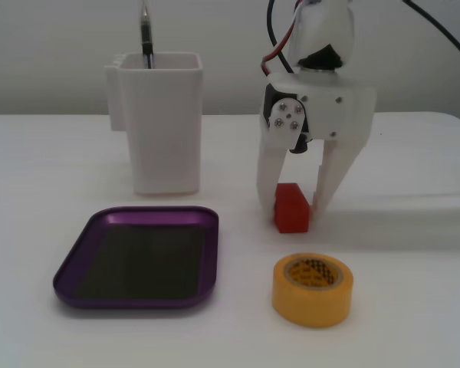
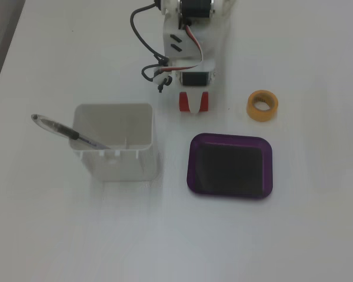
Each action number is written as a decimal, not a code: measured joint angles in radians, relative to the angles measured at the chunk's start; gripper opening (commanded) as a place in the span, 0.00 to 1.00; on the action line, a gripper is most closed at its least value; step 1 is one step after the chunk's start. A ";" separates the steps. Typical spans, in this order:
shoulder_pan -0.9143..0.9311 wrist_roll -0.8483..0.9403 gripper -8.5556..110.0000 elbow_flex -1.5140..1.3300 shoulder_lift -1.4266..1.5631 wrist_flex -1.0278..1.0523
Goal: Pick up the red cube and place it in the box.
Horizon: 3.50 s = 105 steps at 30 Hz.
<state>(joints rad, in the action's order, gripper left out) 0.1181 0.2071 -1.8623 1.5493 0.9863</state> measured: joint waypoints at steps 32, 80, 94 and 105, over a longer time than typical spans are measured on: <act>-0.400 -0.195 0.07 0.146 0.195 -0.129; -0.150 -0.147 0.16 0.408 -0.253 -0.181; -0.146 -0.078 0.16 0.543 0.049 0.222; -0.143 -0.067 0.16 0.227 0.606 0.367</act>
<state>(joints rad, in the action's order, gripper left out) -0.0245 0.1396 -1.6352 2.1552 1.3530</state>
